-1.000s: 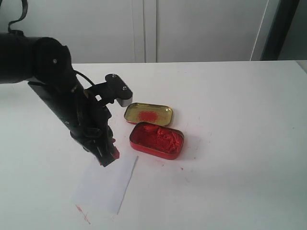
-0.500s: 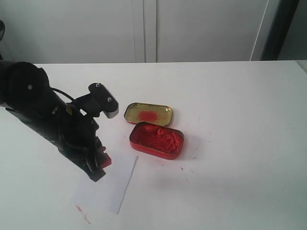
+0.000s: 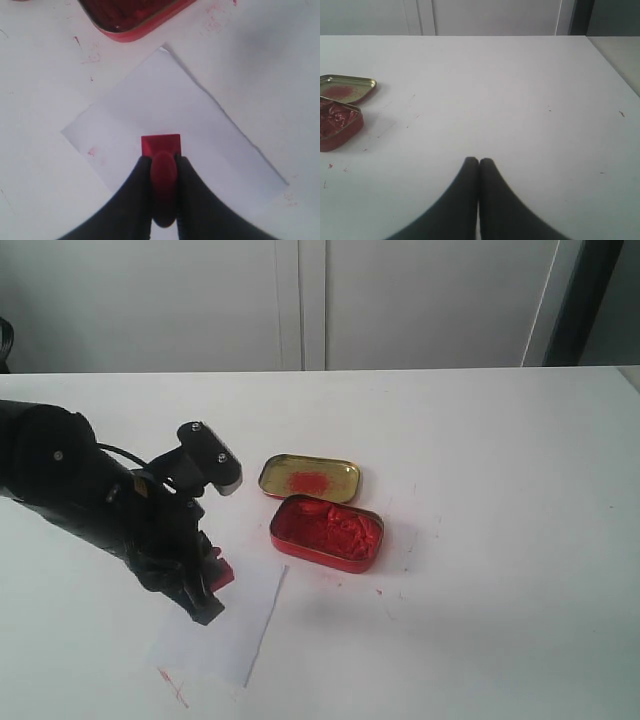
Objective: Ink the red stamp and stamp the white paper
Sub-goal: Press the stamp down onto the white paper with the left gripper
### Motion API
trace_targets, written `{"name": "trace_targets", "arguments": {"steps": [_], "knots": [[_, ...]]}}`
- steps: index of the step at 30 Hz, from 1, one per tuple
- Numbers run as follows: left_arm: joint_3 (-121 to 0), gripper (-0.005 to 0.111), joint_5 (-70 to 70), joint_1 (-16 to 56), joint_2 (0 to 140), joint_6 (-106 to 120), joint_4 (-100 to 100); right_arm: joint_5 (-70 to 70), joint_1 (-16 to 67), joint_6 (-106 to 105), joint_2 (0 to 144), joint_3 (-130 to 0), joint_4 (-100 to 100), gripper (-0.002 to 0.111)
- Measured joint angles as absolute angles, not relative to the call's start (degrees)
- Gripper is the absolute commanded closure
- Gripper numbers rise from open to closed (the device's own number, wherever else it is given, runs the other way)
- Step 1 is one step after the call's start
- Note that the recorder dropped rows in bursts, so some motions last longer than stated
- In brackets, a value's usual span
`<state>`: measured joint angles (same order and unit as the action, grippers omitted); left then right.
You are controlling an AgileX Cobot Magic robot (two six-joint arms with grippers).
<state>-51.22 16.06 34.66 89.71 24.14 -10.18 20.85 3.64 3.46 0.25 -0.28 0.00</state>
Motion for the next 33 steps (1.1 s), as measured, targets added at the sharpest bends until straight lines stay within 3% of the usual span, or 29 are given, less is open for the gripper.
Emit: {"name": "trace_targets", "arguments": {"steps": [33], "knots": [[-52.1, 0.107, 9.9, 33.4, 100.8, 24.1, -14.7, 20.9, 3.6, 3.5, 0.3, -0.3, 0.0, 0.108]]}}
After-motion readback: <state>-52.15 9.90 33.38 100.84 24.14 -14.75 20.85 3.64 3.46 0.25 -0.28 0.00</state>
